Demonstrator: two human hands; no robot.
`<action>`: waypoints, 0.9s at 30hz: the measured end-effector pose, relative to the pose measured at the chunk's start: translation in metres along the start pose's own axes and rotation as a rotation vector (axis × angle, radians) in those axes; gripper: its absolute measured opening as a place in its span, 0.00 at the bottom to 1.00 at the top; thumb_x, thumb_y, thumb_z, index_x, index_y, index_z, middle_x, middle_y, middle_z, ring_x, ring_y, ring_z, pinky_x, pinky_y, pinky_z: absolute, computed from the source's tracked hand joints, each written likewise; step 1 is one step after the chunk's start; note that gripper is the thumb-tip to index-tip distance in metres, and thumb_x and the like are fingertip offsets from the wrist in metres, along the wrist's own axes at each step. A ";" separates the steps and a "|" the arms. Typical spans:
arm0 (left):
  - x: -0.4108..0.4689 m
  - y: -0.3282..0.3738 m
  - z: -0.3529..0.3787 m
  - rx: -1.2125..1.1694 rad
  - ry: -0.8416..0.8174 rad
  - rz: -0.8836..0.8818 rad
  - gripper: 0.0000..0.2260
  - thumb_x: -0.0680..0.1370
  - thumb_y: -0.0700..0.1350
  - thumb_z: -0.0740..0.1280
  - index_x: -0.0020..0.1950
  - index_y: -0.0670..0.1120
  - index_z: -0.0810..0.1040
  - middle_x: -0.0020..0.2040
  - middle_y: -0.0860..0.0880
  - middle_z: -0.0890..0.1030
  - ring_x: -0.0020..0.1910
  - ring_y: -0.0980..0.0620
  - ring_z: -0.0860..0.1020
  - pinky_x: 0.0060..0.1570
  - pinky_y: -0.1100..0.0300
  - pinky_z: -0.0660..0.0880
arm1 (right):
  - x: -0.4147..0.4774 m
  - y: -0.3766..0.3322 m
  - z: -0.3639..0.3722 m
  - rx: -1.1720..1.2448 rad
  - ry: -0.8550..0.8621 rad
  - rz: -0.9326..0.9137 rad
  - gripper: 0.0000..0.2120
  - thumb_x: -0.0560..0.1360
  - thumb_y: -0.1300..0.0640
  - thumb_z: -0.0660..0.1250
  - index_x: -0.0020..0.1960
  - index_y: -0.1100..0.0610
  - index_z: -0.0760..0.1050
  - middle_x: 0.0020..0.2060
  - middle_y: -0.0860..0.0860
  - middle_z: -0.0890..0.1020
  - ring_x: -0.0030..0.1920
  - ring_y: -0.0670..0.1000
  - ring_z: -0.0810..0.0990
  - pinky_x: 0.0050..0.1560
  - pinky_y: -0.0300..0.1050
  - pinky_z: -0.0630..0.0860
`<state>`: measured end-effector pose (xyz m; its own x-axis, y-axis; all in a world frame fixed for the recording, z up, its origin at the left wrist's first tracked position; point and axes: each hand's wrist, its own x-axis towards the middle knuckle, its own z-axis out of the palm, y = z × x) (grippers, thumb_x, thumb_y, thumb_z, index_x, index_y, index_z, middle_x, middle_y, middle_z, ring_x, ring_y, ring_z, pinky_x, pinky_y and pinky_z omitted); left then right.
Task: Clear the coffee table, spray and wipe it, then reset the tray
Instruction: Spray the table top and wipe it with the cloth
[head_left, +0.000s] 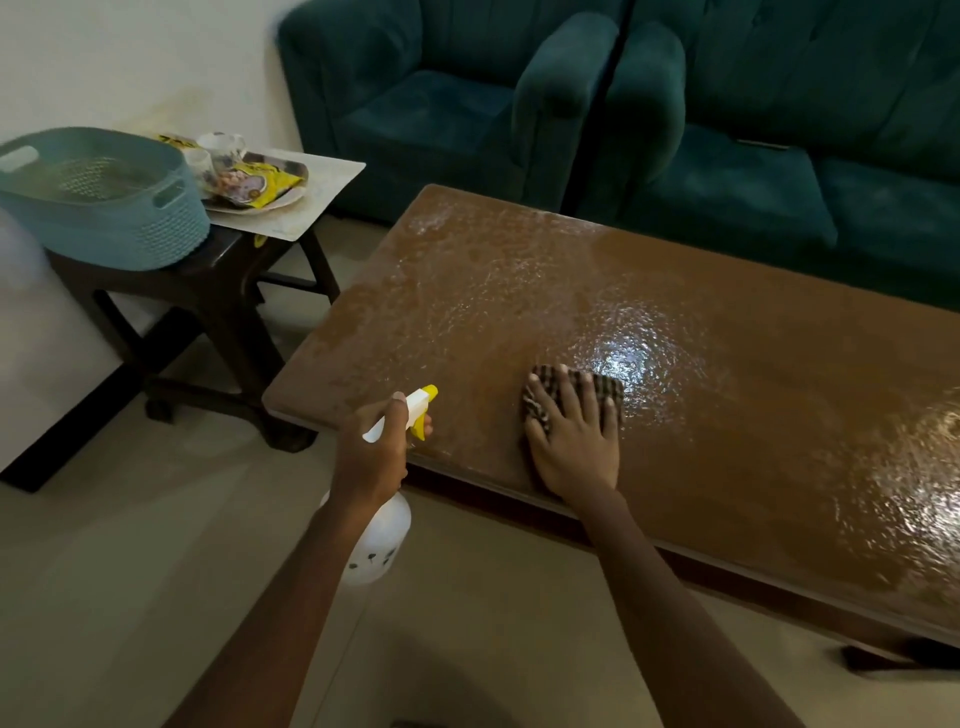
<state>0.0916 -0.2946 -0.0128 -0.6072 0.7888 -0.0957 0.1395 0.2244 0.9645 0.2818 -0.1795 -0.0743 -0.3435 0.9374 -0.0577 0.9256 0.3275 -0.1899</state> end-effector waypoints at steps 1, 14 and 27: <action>-0.001 -0.002 -0.002 -0.012 0.003 0.002 0.20 0.84 0.47 0.56 0.35 0.47 0.78 0.25 0.57 0.78 0.20 0.58 0.71 0.18 0.66 0.65 | -0.001 -0.010 0.002 -0.008 -0.008 -0.066 0.34 0.73 0.35 0.33 0.79 0.36 0.44 0.80 0.44 0.43 0.79 0.51 0.38 0.77 0.57 0.39; -0.002 -0.046 -0.031 0.065 -0.033 0.018 0.20 0.83 0.43 0.59 0.32 0.50 0.79 0.27 0.52 0.78 0.27 0.59 0.75 0.28 0.69 0.69 | -0.013 -0.019 0.011 0.009 0.018 -0.166 0.30 0.76 0.37 0.36 0.78 0.34 0.45 0.80 0.42 0.45 0.79 0.48 0.39 0.78 0.54 0.41; 0.009 -0.052 -0.067 -0.007 0.186 0.041 0.21 0.82 0.45 0.59 0.29 0.49 0.71 0.22 0.56 0.71 0.26 0.52 0.70 0.29 0.58 0.66 | 0.030 -0.079 0.013 0.019 -0.038 -0.035 0.28 0.81 0.38 0.46 0.79 0.38 0.45 0.80 0.46 0.44 0.79 0.53 0.37 0.76 0.58 0.37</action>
<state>0.0260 -0.3374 -0.0477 -0.7352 0.6778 -0.0093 0.1627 0.1898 0.9683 0.1967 -0.1789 -0.0739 -0.3818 0.9200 -0.0881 0.9098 0.3573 -0.2114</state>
